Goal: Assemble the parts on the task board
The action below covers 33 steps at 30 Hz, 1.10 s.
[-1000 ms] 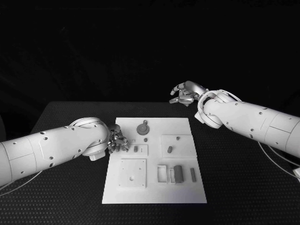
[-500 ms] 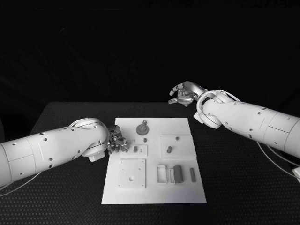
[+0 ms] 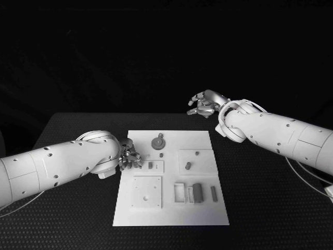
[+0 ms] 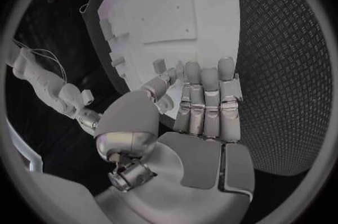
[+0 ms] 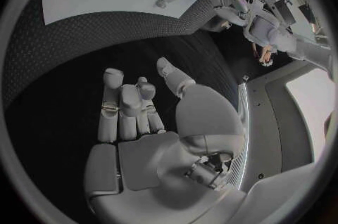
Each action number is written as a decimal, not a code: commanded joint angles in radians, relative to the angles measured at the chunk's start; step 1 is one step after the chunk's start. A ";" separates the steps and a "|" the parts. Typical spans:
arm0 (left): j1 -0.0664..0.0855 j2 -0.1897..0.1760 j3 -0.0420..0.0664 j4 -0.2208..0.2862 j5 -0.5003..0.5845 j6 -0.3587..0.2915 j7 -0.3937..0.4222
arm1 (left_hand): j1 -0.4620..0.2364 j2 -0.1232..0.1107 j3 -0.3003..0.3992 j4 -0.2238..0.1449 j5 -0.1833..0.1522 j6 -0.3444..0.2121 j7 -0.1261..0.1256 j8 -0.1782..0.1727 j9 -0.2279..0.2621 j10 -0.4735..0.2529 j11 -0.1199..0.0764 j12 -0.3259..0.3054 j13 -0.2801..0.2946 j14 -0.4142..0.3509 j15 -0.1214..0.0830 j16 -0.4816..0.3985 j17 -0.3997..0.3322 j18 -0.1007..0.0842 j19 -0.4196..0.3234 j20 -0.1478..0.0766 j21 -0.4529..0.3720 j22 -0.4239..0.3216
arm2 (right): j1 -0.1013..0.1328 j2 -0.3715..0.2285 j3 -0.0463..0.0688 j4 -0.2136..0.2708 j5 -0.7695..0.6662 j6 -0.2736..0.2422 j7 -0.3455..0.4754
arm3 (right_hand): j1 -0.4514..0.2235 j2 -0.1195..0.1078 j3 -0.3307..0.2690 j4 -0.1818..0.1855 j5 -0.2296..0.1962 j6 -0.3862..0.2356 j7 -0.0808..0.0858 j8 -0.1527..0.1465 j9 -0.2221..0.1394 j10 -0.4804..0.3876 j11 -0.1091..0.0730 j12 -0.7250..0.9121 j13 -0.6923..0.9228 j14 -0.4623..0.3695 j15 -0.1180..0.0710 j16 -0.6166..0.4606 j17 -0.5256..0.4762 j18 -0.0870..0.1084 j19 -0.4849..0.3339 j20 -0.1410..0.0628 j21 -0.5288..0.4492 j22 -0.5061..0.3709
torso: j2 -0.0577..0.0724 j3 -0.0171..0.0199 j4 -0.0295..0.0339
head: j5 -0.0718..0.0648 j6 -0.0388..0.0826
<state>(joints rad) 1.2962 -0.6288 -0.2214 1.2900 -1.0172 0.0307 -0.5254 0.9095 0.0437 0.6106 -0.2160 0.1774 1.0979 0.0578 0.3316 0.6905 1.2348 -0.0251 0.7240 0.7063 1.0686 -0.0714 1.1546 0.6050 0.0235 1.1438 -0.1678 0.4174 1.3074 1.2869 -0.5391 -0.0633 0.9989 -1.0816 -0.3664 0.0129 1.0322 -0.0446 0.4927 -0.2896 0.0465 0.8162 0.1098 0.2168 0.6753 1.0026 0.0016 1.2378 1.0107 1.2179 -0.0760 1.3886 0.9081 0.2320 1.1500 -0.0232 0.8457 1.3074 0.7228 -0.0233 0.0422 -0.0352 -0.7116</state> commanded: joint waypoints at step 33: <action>-0.002 0.001 -0.002 -0.003 -0.038 0.048 -0.004 | 0.013 0.004 0.006 -0.015 0.016 0.013 -0.004 0.012 0.001 0.040 -0.027 0.002 0.007 0.012 -0.002 0.010 0.003 0.020 0.007 -0.004 0.007 0.020 | -0.002 -0.001 0.001 0.002 -0.005 0.006 0.007 | -0.001 0.000 -0.006 0.000 0.001 0.045 0.037 -0.008 -0.001 -0.044 0.032 0.007 -0.002 -0.005 0.000 -0.004 -0.001 0.030 -0.001 0.000 -0.005 0.013 | 0.000 0.0000 0.0003 | -0.002 -0.001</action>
<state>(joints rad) 1.2961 -0.6271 -0.2213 1.2900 -1.0288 0.0581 -0.5230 0.9095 0.0437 0.6065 -0.2201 0.1865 1.1004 0.0552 0.3399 0.6916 1.2415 -0.0248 0.7240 0.7112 1.0724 -0.0745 1.1585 0.6067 0.0234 1.1491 -0.1692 0.4175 1.3078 1.2851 -0.5392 -0.0633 0.9992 -1.0816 -0.3664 0.0131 1.0322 -0.0446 0.4927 -0.2896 0.0465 0.8162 0.1098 0.2129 0.6755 1.0026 0.0016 1.2386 1.0100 1.2187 -0.0767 1.3886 0.9081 0.2321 1.1500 -0.0232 0.8457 1.3074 0.7229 -0.0230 0.0414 -0.0363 -0.7131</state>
